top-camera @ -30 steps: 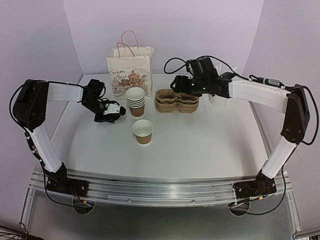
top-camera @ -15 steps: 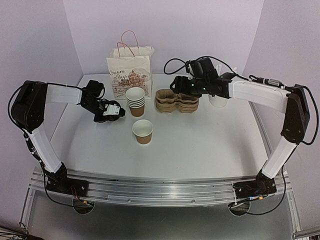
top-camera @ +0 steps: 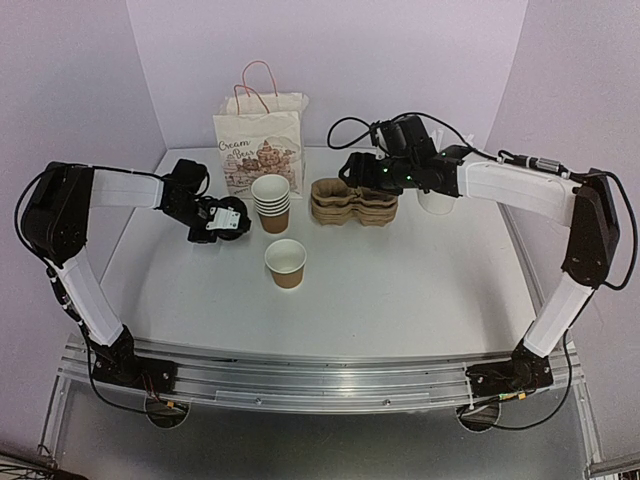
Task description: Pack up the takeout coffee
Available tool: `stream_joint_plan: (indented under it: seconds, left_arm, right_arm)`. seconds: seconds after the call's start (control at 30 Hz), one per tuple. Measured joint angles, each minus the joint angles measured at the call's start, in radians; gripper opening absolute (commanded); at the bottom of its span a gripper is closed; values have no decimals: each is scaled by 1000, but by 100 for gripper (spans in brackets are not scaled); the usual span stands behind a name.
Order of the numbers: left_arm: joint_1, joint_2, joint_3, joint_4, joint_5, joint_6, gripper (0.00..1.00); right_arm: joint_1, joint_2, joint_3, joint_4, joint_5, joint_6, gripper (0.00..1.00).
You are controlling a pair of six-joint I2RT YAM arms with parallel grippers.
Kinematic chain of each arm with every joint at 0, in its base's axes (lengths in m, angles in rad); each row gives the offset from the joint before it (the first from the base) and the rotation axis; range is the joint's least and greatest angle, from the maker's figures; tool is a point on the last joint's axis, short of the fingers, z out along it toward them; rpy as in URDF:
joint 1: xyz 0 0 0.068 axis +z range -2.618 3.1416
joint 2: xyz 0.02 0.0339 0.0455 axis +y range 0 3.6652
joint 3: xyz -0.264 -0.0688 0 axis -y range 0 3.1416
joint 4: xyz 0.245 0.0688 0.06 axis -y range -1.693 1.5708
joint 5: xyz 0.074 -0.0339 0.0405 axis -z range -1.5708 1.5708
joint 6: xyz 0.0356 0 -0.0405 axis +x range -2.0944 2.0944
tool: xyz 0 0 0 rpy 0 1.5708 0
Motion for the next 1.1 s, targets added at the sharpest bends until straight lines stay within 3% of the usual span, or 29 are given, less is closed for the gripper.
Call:
stream_joint_plan:
  seconds: [0.33,0.57,0.8,1.1]
  left_arm:
    - [0,-56,6,-77,5,-69,0]
    - [0,-97,106,-276,33,-144,0]
    - [-9,-239,195,-506,137,-165,0]
    - [-205,-236,402,-789,250,-139,0]
  right_arm:
    - [0,0,0,0,-10,0,76]
    - [0,0,1,0,-25,5,75]
    - [0,0,1,0,-44,57,74]
    - [2,0,11,-5,-106,136,74]
